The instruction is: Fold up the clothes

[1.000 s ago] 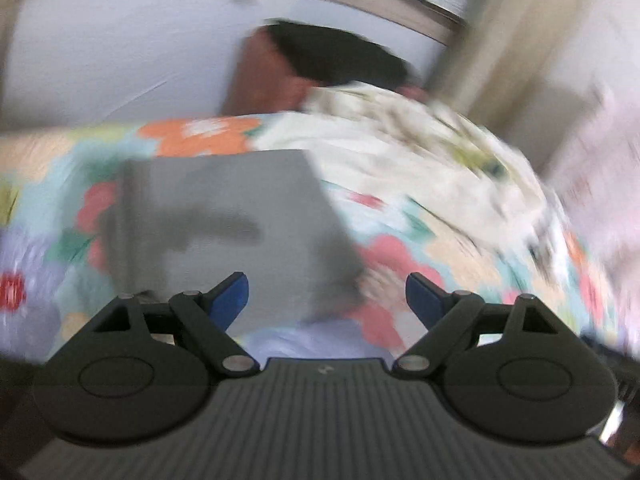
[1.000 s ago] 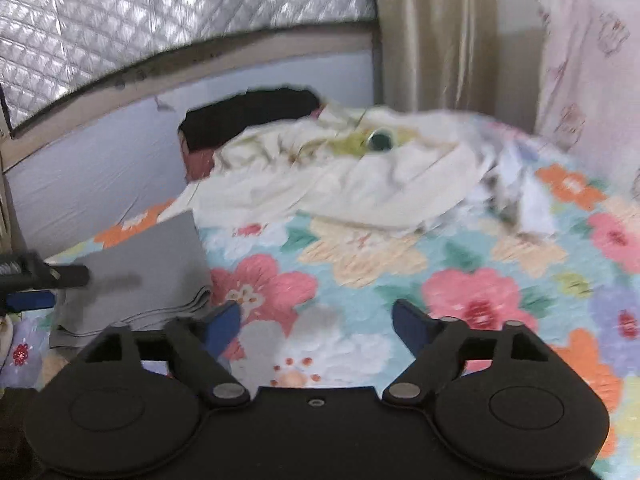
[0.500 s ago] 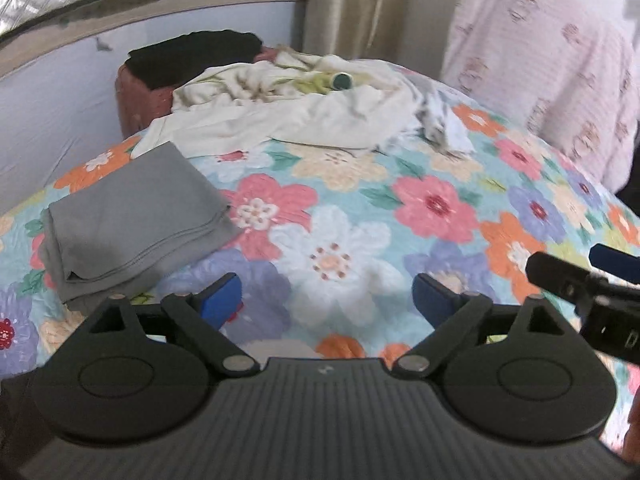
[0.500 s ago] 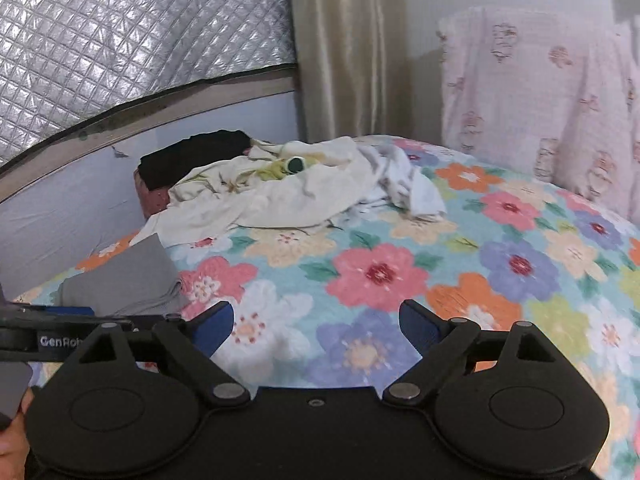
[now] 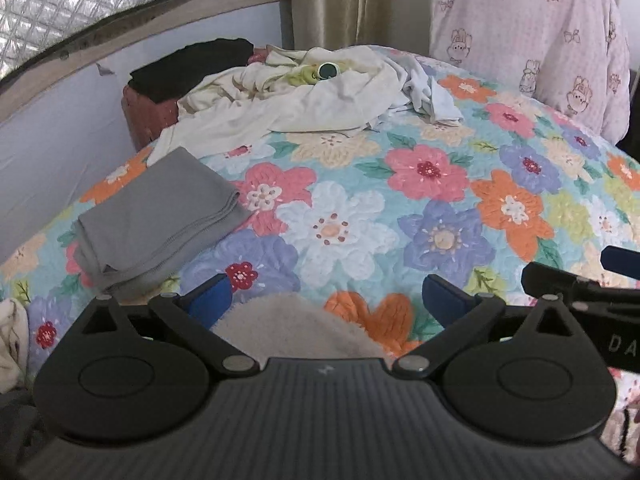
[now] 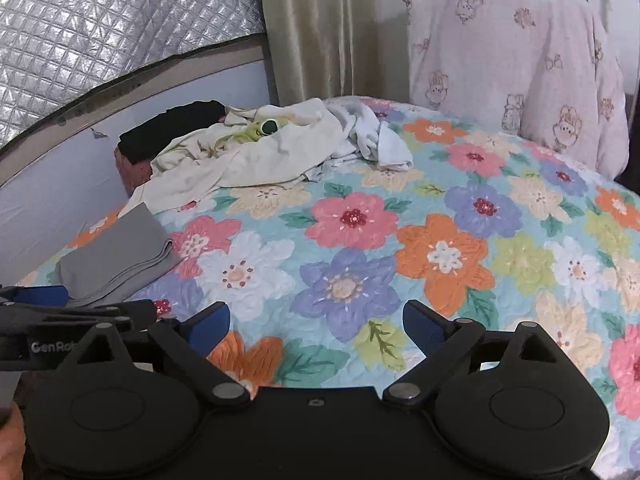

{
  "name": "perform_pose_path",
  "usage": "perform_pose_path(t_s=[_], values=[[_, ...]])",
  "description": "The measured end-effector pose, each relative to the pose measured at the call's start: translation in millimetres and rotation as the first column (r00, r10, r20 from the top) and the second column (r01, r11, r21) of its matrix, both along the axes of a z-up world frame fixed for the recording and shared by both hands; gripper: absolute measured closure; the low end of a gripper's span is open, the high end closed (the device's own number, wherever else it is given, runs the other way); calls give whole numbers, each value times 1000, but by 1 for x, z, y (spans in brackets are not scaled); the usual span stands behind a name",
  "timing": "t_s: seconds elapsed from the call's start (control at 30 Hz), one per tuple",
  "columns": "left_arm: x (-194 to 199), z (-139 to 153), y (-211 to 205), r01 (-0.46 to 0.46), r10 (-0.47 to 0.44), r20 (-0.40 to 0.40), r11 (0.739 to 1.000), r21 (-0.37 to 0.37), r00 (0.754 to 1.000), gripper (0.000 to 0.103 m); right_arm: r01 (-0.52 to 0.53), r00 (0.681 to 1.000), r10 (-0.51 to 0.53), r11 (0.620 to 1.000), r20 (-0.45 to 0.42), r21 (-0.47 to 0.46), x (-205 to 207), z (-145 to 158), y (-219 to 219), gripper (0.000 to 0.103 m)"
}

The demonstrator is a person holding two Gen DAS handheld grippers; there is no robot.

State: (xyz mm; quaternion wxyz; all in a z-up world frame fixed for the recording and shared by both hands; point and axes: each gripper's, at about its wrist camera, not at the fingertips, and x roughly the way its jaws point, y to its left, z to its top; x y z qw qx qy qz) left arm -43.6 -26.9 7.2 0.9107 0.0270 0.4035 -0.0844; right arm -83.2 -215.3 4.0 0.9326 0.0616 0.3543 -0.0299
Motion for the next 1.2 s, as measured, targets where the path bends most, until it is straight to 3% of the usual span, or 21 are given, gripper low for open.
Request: perform_pose_path(t_s=[0.27, 0.47, 0.87, 1.2], values=[[3, -5, -6, 15, -14, -14, 1000, 14, 1000, 0, 7, 1000, -7, 999, -10, -44, -1, 0, 2, 7], [5, -6, -7, 12, -12, -20, 1000, 5, 1000, 0, 31, 999, -31, 999, -6, -32, -1, -1, -1, 7], [3, -2, -11, 13, -16, 46, 999, 53, 999, 0, 36, 999, -36, 999, -11, -20, 2, -4, -2, 7], [4, -5, -9, 17, -18, 26, 999, 44, 1000, 0, 38, 999, -39, 999, -12, -22, 2, -5, -2, 7]])
